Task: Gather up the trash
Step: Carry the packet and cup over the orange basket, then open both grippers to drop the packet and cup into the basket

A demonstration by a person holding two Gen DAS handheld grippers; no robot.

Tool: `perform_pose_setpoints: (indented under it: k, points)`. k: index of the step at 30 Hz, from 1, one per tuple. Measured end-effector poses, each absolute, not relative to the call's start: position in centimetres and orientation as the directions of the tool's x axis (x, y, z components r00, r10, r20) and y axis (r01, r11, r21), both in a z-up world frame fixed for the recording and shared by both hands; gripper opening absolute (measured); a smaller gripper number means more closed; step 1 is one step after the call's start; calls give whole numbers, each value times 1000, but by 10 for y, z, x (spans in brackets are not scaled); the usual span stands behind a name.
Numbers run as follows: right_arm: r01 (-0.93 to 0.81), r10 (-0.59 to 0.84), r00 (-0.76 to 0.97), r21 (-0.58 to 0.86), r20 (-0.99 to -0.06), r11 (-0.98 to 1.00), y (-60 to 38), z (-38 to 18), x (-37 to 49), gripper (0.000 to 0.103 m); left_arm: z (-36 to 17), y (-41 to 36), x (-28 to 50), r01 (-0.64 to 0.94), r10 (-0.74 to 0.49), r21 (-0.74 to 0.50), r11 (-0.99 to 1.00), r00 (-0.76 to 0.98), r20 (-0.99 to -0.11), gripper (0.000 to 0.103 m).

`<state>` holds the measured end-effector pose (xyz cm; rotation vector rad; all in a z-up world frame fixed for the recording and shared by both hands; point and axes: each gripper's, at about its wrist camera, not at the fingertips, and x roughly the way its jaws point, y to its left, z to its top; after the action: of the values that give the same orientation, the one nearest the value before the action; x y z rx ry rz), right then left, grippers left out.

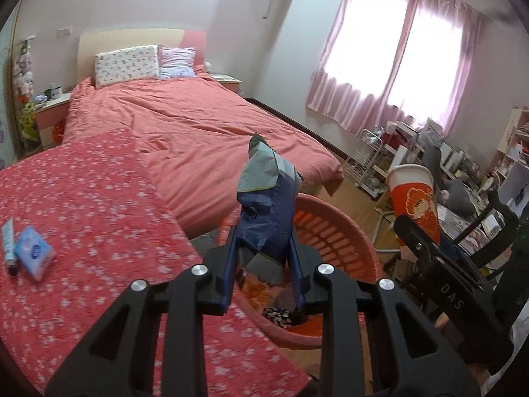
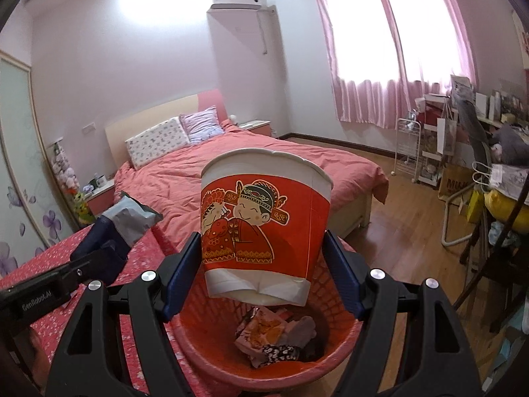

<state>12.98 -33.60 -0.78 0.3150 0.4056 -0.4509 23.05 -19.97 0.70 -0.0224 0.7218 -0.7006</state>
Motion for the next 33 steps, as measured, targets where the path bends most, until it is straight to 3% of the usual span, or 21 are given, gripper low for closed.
perform_pose_setpoints:
  k: [15, 19, 21, 33]
  points:
    - [498, -323, 808, 279, -493, 821, -374, -27, 135, 74, -36, -255, 241, 621, -601, -256, 741, 444, -664, 29]
    - [492, -294, 805, 302, -515, 817, -379, -32, 138, 75, -46, -255, 244, 602, -574, -243, 760, 449, -685, 46]
    - [491, -290, 803, 305, -520, 816, -379, -34, 138, 80, -51, -251, 244, 589, -560, -237, 773, 456, -692, 51]
    - [479, -301, 788, 228, -537, 848, -357, -30, 140, 81, -50, -191, 250, 491, -438, -145, 859, 558, -705, 72]
